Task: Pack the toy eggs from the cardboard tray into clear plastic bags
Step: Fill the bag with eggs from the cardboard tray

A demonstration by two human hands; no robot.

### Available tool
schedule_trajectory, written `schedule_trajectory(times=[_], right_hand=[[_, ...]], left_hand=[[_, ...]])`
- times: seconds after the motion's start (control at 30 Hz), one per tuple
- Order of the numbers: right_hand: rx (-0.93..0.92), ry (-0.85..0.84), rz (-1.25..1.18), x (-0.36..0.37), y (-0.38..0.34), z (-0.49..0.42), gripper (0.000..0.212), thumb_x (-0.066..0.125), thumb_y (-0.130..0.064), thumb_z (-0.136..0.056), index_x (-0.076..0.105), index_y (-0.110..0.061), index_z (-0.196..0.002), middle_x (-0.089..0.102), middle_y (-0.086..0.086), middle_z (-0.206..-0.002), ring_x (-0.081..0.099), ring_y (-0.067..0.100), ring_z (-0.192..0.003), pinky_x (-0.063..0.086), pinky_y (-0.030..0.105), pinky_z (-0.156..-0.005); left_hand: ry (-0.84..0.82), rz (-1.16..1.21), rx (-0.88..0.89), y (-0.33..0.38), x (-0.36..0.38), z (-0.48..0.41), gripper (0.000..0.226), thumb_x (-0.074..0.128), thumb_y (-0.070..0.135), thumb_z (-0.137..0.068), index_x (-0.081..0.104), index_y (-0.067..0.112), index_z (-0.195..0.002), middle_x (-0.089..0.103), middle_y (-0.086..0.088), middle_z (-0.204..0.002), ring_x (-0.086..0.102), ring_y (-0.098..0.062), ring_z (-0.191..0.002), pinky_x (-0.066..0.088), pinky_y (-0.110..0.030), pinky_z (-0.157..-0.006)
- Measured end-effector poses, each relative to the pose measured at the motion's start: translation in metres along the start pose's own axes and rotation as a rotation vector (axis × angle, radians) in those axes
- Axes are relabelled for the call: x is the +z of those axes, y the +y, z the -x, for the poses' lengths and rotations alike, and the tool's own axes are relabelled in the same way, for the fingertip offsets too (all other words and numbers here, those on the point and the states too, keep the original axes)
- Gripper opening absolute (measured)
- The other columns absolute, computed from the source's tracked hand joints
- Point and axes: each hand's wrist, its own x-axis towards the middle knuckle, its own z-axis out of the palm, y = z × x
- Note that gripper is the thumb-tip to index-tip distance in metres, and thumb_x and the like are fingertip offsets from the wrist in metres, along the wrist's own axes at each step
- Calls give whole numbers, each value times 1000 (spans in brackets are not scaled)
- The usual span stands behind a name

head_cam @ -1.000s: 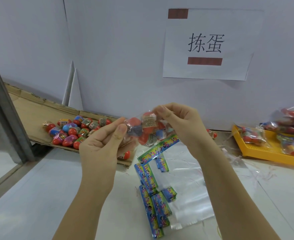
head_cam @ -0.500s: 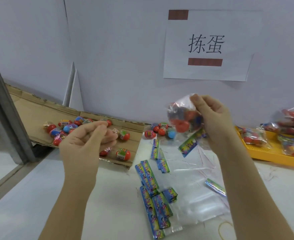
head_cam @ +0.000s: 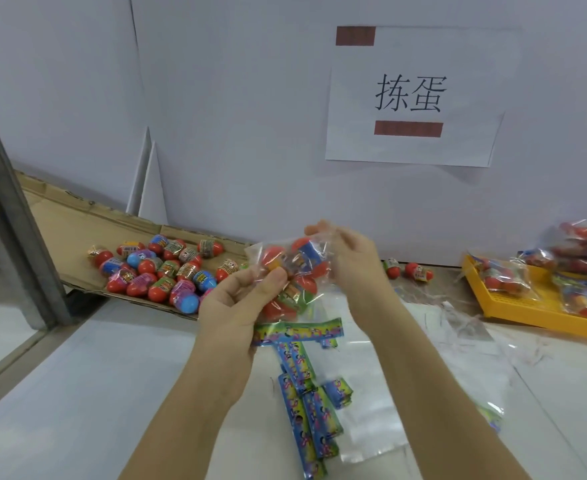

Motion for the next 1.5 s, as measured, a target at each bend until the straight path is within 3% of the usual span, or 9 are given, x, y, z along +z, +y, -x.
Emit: schedule_trajectory(times=[0.1, 0.23, 0.37, 0.53, 0.7, 0.87, 0.97, 1.17, 1.5], right_hand=[[143, -233, -210, -20, -12, 0, 52, 51, -64, -79, 76, -18, -86, 71, 9, -88, 68, 19, -70, 56, 29, -55], [-11, -332, -69, -26, -14, 4, 41, 74, -39, -62, 72, -15, -96, 75, 5, -86, 70, 17, -71, 58, 28, -63], [-7, -305, -86, -25, -14, 6, 27, 71, -21, -78, 70, -13, -103, 74, 12, -96, 67, 27, -83, 59, 35, -80], [-13, -317, -83, -25, -15, 7, 17, 68, -18, -83, 71, -14, -99, 75, 7, -87, 68, 17, -75, 59, 27, -68], [-2, -311, -170, -22, -14, 8, 33, 70, -32, -67, 72, -18, -97, 74, 8, -88, 68, 19, -79, 59, 28, -73], [-8, -315, -218, -16, -11, 6, 53, 71, -32, -66, 60, -24, -117, 75, 5, -90, 69, 19, -82, 56, 34, -82], [54, -382, -68, -15, -12, 10, 81, 72, -50, -60, 52, -21, -132, 73, -4, -85, 66, 10, -69, 55, 29, -69], [65, -448, -11, -17, -14, 11, 48, 69, -50, -66, 75, -11, -93, 74, 7, -80, 65, 16, -57, 55, 25, -52], [-53, -445, -93, -26, -11, 5, 22, 72, -44, -68, 76, -23, -68, 69, -2, -64, 57, 8, -51, 47, 20, -45]], left_hand=[[116, -81, 83, 0, 1, 0, 53, 85, 30, -40, 68, 14, -88, 76, -6, -81, 74, -19, -69, 57, -25, -53], [87, -144, 136, 1, 2, 3, 56, 85, 35, -44, 70, 18, -95, 77, -7, -90, 75, -24, -78, 58, -28, -59], [76, -130, 140, 5, 5, 5, 29, 64, 47, -76, 80, 25, -86, 77, -4, -89, 75, -19, -79, 60, -32, -61], [178, -184, 266, 10, 1, 6, 21, 60, 34, -82, 80, 30, -80, 77, -2, -86, 72, -22, -81, 58, -46, -77], [196, -138, 276, 16, -2, 5, 25, 70, 49, -66, 79, 29, -76, 76, 1, -80, 70, -13, -70, 58, -25, -58], [82, -182, 175, 15, 1, 6, 19, 69, 39, -66, 80, 25, -72, 76, -2, -77, 72, -14, -67, 60, -35, -64], [139, -128, 187, 16, 1, 5, 20, 63, 35, -74, 80, 26, -68, 76, -1, -74, 73, -15, -67, 59, -29, -56], [208, -331, 323, 16, 1, 8, 25, 57, 47, -78, 78, 37, -71, 76, 0, -76, 74, -20, -74, 61, -40, -66], [85, -183, 237, 21, 9, 13, 20, 62, 36, -74, 79, 28, -68, 75, 4, -72, 72, -8, -66, 56, -22, -55]])
